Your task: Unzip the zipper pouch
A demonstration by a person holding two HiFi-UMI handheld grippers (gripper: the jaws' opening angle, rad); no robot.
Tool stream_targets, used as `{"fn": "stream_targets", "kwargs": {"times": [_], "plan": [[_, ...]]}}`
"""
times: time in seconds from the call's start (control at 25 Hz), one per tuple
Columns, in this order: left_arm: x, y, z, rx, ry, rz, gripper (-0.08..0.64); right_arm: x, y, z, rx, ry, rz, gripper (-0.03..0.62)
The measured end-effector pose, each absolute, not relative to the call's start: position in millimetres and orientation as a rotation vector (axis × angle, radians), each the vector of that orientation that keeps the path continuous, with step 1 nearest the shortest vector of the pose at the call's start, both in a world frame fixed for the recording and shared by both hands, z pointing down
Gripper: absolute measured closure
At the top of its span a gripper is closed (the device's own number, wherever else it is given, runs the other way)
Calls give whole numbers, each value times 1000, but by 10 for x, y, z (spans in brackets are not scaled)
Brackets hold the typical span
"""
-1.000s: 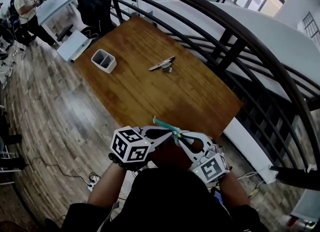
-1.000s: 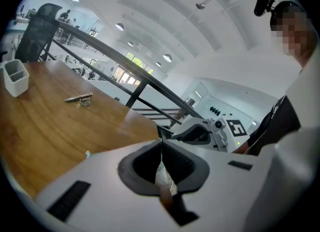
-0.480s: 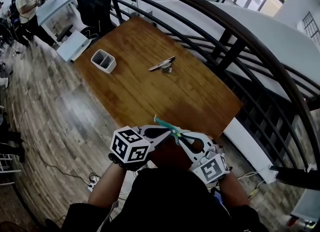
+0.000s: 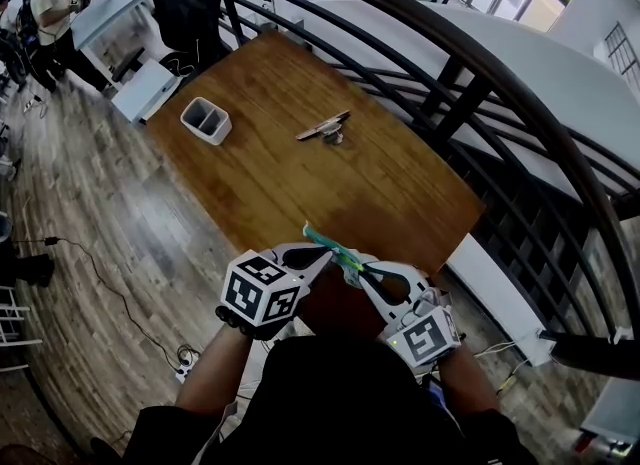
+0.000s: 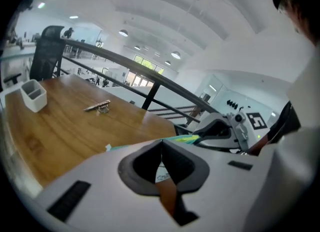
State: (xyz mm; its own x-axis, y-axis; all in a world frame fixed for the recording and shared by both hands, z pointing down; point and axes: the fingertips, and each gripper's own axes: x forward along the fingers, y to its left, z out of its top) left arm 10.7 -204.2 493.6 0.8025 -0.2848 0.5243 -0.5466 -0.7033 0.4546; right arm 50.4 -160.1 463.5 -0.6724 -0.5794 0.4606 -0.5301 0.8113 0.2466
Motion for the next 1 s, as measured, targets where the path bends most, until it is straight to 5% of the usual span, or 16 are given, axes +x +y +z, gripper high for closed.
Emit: {"fn": "stream_targets", "kwargs": {"times": [1.0], "plan": [[-281, -2311, 5079, 2341, -823, 614, 545, 587, -1676, 4664, 843, -2449, -128, 560]]}}
